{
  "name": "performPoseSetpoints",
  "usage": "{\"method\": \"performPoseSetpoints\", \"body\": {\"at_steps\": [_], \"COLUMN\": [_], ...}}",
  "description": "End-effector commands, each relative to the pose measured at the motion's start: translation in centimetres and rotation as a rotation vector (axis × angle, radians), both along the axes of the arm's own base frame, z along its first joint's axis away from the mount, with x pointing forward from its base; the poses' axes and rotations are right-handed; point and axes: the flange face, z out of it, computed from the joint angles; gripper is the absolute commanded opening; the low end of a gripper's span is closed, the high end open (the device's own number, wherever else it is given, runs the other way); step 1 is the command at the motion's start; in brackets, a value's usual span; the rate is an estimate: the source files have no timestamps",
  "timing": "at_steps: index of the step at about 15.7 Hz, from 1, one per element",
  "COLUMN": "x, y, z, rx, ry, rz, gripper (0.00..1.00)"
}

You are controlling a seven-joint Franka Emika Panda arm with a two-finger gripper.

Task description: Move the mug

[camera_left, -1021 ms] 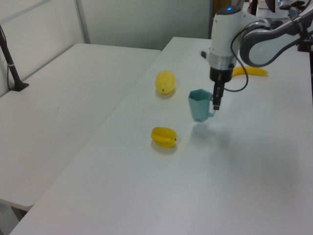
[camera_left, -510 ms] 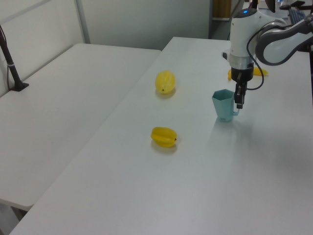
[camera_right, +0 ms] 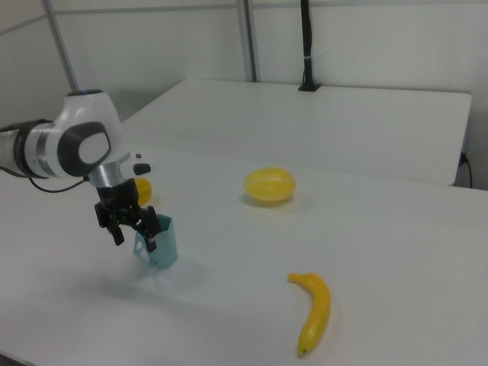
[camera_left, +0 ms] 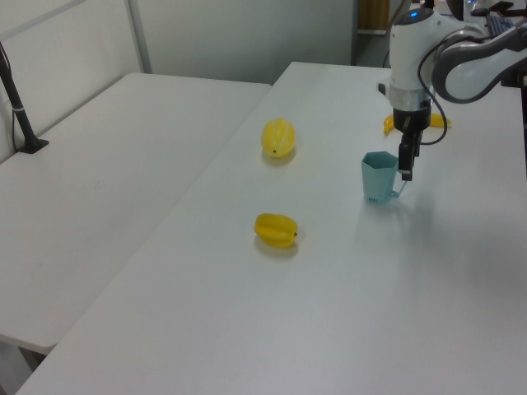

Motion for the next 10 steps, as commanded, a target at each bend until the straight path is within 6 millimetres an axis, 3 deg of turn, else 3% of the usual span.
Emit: {"method": "performPoseSetpoints", "body": {"at_steps": [1, 4, 6, 8, 10], "x": [-0.9, -0.7, -0.3, 0.0, 0.0], "y": [-0.6, -2.0, -3.4, -4.6, -4.9], "z": [8.0, 14.8, 18.0, 19.9, 20.1], "rx": [-0.017, 0.015, 0.055, 0.075, 0.074], "ry": [-0.029, -0.043, -0.058, -0.081, -0.073], "rz": [-0.034, -0.087, -0.126, -0.154, -0.160], "gripper": [1.00, 1.00, 1.00, 1.00, 1.00]}}
